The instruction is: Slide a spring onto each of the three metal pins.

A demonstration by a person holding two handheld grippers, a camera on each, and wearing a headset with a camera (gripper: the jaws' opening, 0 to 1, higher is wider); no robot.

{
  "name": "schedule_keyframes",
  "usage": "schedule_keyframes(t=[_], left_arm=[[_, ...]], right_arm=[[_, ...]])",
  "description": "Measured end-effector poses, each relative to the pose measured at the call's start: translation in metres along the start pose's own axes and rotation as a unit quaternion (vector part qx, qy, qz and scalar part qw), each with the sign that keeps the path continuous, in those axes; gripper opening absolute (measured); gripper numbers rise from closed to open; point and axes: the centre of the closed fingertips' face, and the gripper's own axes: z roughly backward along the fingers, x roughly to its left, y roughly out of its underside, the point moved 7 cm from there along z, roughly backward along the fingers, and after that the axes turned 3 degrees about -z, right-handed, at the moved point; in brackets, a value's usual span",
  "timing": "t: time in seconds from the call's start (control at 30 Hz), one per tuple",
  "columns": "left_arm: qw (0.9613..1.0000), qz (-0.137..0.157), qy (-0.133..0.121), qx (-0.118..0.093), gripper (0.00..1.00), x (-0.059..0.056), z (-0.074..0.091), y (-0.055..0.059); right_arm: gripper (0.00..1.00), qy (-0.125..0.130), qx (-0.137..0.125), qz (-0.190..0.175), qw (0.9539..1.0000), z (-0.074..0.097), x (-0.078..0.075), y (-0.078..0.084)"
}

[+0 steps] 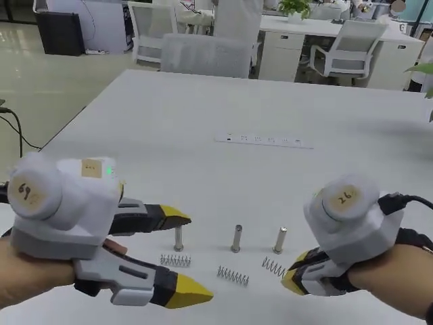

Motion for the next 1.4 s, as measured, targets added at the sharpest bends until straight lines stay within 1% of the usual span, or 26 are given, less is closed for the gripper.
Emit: schedule_keyframes(t=[0.13, 0.27, 0.33, 0.47, 0.67, 0.7, 0.8, 1.0, 1.07, 1.33, 1.4], left_arm=[[1.0, -0.001, -0.005, -0.007, 0.58, 0.002, -0.007, -0.004], [0.9998, 0.002, -0.002, -0.021, 0.56, 0.002, -0.014, -0.009], [0.9998, 0.002, -0.002, -0.022, 0.56, 0.001, -0.017, -0.007], [0.9997, 0.012, 0.002, -0.02, 0.55, 0.001, -0.021, 0.001], [0.9997, 0.019, 0.007, -0.009, 0.53, 0.0, -0.027, 0.012], [0.9998, 0.018, 0.009, -0.004, 0.53, 0.0, -0.028, 0.014], [0.9998, 0.012, 0.014, 0.004, 0.52, -0.001, -0.031, 0.016], [0.9997, 0.003, 0.019, 0.014, 0.48, -0.002, -0.032, 0.02], [0.9997, 0.002, 0.019, 0.015, 0.46, -0.001, -0.032, 0.021], [0.999, -0.02, 0.02, 0.034, 0.34, -0.002, -0.035, 0.026], [0.9988, -0.022, 0.021, 0.037, 0.32, -0.002, -0.036, 0.026]], right_arm=[[0.07, -0.004, -0.007, 0.012, 0.9999, 0.005, 0.003, -0.01], [0.07, -0.01, -0.013, 0.02, 0.9997, 0.006, 0.006, -0.018], [0.07, -0.011, -0.013, 0.023, 0.9996, 0.006, 0.007, -0.02], [0.07, -0.015, -0.016, 0.029, 0.9993, 0.007, 0.009, -0.023], [0.07, -0.028, -0.02, 0.035, 0.9988, 0.006, 0.015, -0.028], [0.07, -0.03, -0.019, 0.038, 0.9987, 0.005, 0.016, -0.029], [0.07, -0.041, -0.016, 0.05, 0.9978, 0.004, 0.021, -0.031], [0.07, -0.053, -0.006, 0.075, 0.9958, -0.001, 0.027, -0.033], [0.07, -0.057, -0.002, 0.093, 0.994, -0.002, 0.031, -0.033], [0.07, -0.073, 0.008, 0.124, 0.9896, -0.002, 0.037, -0.035], [0.07, -0.076, 0.011, 0.135, 0.9879, -0.002, 0.039, -0.035]])
